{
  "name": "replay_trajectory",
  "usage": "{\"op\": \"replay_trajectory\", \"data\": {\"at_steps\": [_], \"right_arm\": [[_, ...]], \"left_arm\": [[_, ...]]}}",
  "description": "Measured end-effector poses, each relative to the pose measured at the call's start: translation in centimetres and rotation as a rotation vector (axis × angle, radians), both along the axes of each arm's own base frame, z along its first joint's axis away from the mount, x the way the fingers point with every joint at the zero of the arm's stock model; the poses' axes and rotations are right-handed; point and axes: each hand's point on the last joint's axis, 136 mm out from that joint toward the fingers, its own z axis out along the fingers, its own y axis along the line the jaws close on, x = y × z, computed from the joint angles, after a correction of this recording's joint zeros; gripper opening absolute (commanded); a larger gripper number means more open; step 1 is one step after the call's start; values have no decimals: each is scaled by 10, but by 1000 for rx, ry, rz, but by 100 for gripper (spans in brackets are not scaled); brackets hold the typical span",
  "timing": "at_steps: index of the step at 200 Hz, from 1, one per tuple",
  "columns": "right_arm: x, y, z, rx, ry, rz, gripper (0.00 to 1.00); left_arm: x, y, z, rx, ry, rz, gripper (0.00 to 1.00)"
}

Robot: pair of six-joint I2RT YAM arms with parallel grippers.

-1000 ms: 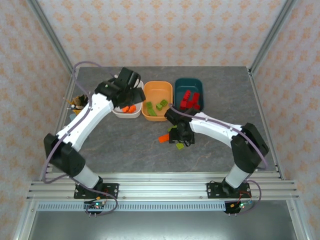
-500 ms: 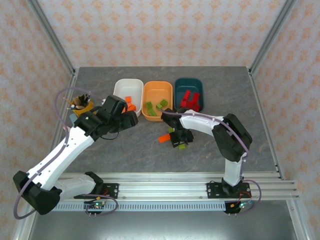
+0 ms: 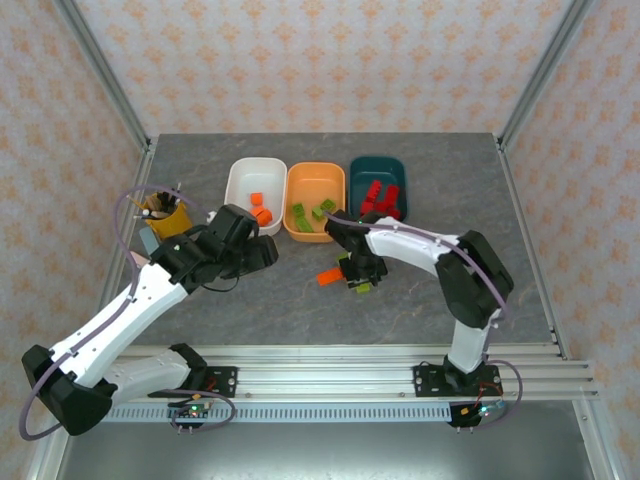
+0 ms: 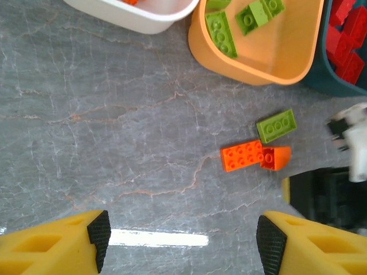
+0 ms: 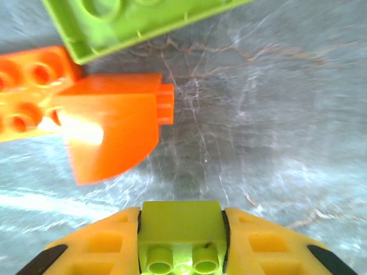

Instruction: Sort the legos into containers by color

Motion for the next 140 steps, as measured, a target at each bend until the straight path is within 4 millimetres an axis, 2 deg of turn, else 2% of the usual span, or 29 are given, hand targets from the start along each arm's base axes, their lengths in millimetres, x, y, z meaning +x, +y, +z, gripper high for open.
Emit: {"op": "replay_trajectory", "data": {"at_steps": [13, 28, 48, 63, 84, 106, 122, 140], "right_arm": [[15, 10, 25, 44, -60, -16, 29], [44, 29, 58, 118, -150, -40, 29], [95, 55, 96, 197, -261, -78, 28], [136, 72, 107, 226, -329, -106, 28], [186, 90, 97, 233, -372, -142, 28], [233, 101, 72, 233, -399, -173, 29], [255, 102, 52, 229, -404, -184, 31], [266, 98, 32, 221, -389, -190, 38]], "left_arm": [[-3, -4, -3, 4, 2, -13, 71], [-7, -8, -6, 2, -5, -21, 71], [-14, -9, -11, 2, -8, -28, 71], [-18, -8, -12, 1, -14, -25, 71], [-20, -7, -9, -10, -28, -16, 71], [-21, -4, -6, -23, -41, -7, 71], [-22, -4, -7, -24, -43, -7, 71], [-23, -5, -13, -22, -35, -18, 70]]}}
